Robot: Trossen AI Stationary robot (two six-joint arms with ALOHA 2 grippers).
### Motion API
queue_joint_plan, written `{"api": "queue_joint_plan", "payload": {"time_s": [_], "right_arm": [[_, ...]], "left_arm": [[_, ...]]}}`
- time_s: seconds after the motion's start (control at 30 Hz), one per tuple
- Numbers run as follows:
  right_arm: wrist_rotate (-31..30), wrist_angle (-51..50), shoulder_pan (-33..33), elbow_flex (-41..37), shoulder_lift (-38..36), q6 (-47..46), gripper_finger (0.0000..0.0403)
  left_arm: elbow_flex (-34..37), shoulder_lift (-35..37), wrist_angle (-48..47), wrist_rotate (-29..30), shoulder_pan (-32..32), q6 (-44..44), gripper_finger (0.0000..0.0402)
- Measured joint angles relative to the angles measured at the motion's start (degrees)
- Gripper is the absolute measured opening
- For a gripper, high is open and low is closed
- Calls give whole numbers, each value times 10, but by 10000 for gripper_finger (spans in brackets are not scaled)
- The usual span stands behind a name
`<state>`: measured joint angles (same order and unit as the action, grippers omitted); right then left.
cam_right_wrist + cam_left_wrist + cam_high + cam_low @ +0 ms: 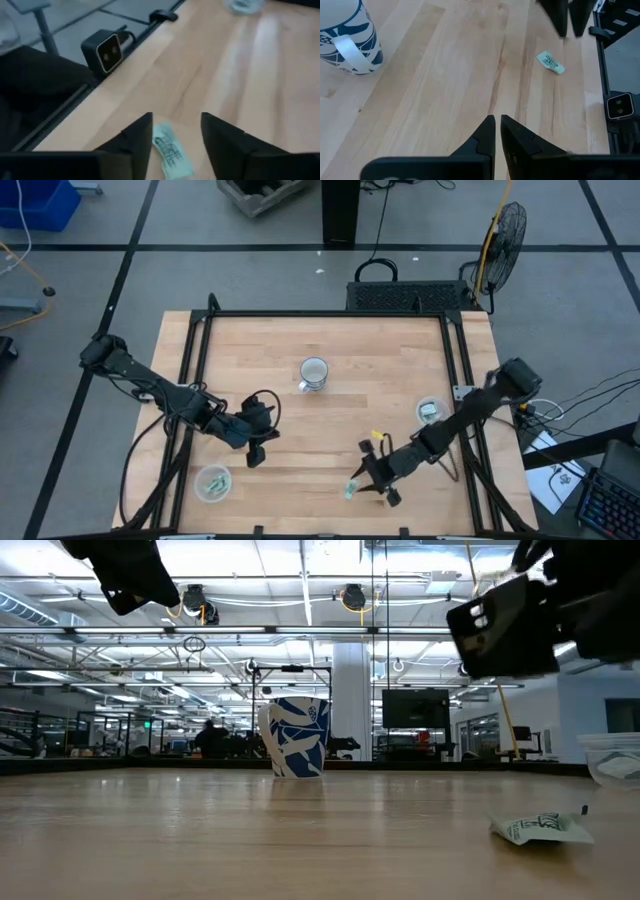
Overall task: Pick and place Stevia / Truvia into bins
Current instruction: Put the green stevia packet into the right transparent container
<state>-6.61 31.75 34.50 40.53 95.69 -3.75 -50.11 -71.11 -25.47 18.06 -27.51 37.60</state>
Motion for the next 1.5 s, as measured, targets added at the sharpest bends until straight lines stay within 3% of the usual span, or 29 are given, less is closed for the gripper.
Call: {"api": "queue_joint_plan", "payload": {"time_s": [0.2,0.47,0.73,1.07,1.23,1.5], "right_arm": [[32,163,0,0,109,38,215],[51,226,-11,1,196,18,244],[58,173,-41,12,219,-44,243],[46,129,-21,11,220,22,241],[45,128,-15,11,221,16,211],[49,115,-16,11,204,15,111]], "left_arm": [[0,0,0,0,0,0,31],[0,0,0,0,0,2,31],[0,0,0,0,0,2,31],[0,0,0,0,0,2,31],[0,0,0,0,0,2,31],[0,0,0,0,0,1,31]]}}
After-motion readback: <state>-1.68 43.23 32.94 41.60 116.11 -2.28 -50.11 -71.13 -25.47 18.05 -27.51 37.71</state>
